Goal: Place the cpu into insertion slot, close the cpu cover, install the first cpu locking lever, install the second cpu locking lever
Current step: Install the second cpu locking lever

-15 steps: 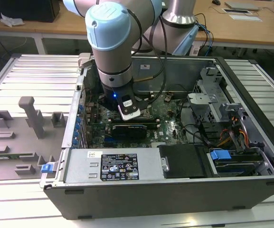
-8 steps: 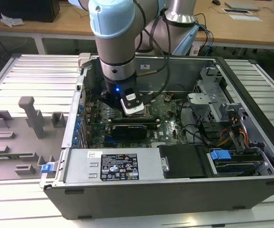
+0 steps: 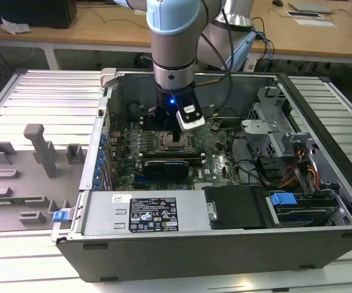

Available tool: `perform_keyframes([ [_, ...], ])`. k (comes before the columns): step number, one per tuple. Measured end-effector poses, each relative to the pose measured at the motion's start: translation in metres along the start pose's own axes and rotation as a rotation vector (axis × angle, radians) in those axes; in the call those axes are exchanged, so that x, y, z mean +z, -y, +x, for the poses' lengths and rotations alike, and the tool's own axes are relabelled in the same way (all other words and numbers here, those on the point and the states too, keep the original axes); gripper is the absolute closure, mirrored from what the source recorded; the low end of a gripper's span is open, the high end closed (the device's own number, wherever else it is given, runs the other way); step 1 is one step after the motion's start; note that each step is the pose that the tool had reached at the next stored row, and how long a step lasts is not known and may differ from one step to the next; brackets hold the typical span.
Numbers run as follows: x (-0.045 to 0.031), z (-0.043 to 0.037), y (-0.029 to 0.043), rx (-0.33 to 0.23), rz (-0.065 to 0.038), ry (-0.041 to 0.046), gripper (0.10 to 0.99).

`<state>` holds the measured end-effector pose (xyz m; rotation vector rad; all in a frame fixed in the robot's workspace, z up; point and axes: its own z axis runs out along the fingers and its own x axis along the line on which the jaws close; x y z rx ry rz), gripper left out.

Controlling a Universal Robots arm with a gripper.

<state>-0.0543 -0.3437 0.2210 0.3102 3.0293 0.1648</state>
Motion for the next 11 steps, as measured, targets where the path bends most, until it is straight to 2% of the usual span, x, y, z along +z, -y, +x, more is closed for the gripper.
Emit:
perform_keyframes([
  [2, -0.0003, 0.0006, -0.0045, -0.001, 0.008, 0.0015, 0.980],
  [4, -0.0065, 0.0001, -0.0056, -0.001, 0.010, 0.0019, 0.980],
  [11, -0.0069, 0.0001, -0.0059, -0.001, 0.012, 0.0024, 0.980],
])
